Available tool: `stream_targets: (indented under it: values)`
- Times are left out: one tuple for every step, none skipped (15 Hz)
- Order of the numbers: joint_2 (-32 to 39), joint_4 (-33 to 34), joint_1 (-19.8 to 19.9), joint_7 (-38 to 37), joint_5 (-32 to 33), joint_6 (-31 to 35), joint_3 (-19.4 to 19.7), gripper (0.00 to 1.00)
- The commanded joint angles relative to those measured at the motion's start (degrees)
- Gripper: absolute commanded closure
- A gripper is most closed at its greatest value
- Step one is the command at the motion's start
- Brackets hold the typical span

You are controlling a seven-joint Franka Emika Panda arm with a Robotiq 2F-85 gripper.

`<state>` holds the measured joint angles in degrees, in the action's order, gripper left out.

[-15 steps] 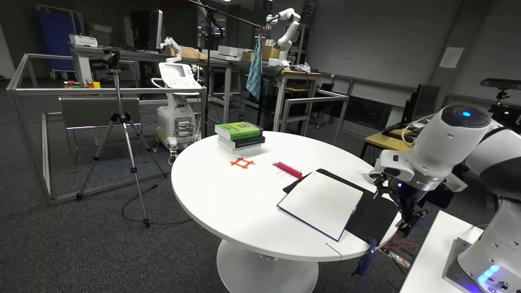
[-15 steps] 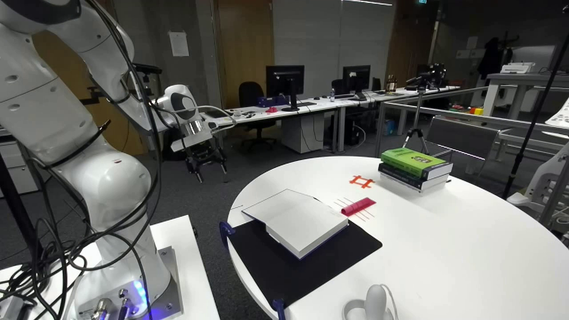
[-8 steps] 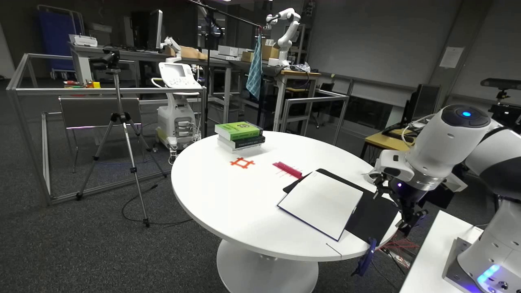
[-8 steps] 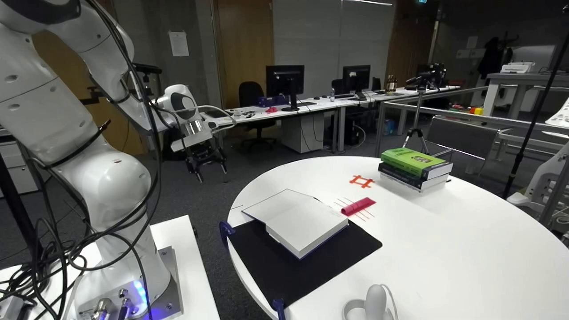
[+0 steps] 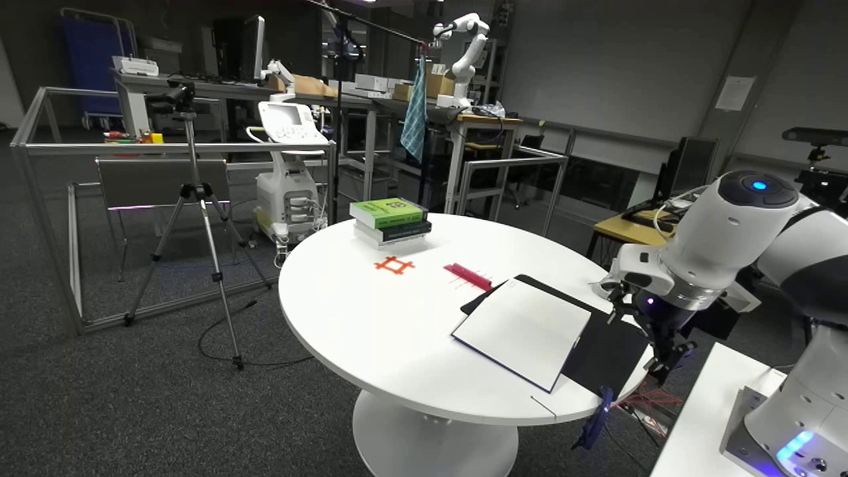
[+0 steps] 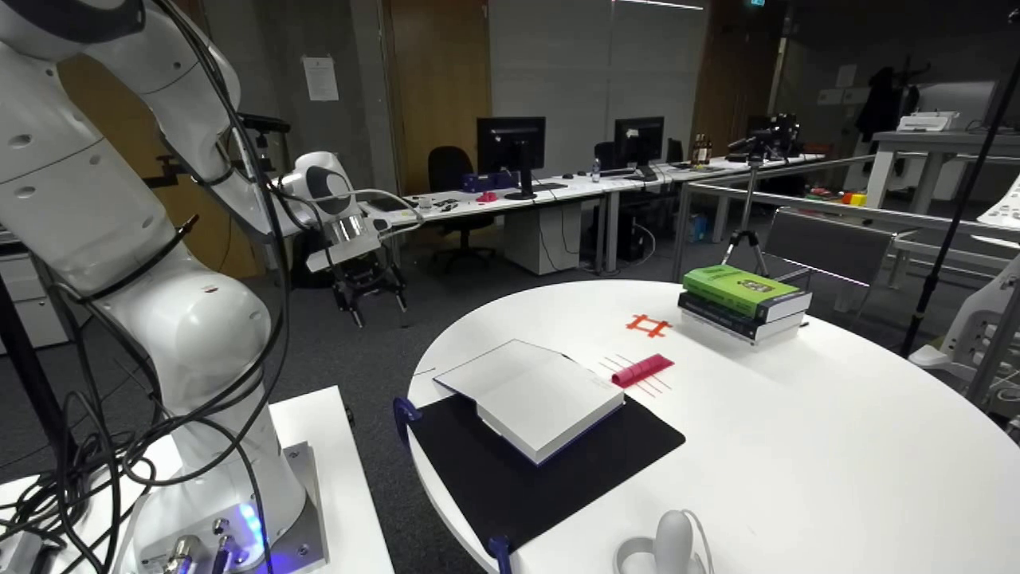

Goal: Close the blue book.

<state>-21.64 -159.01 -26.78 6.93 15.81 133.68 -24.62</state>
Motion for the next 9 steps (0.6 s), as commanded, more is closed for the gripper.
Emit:
stream_targets:
  values:
    - [-0.02, 0.11, -0.28, -0.02, 0.02, -0.25, 0.26, 0.0]
    - [-0.02, 0.11, -0.28, -0.02, 0.02, -0.25, 0.26, 0.0]
    - [-0.02, 0.11, -0.28, -0.02, 0.02, -0.25, 0.26, 0.0]
    - [-0.02, 0.11, -0.28, -0.02, 0.02, -0.25, 0.26, 0.0]
    - [-0.02, 0.11, -0.28, -0.02, 0.02, -0.25, 0.26, 0.0]
    - [0.08, 0.52, 0.26, 1.18, 0.55, -0.2, 0.94, 0.0]
    - [0.12, 0.92, 0.69, 2.21, 0.97, -0.29, 1.54, 0.0]
    - [-0.09, 1.31, 1.19, 2.95, 1.46, -0.2, 2.21, 0.0]
    - [-0.18, 1.92, 1.54, 4.03, 1.48, -0.09, 3.14, 0.0]
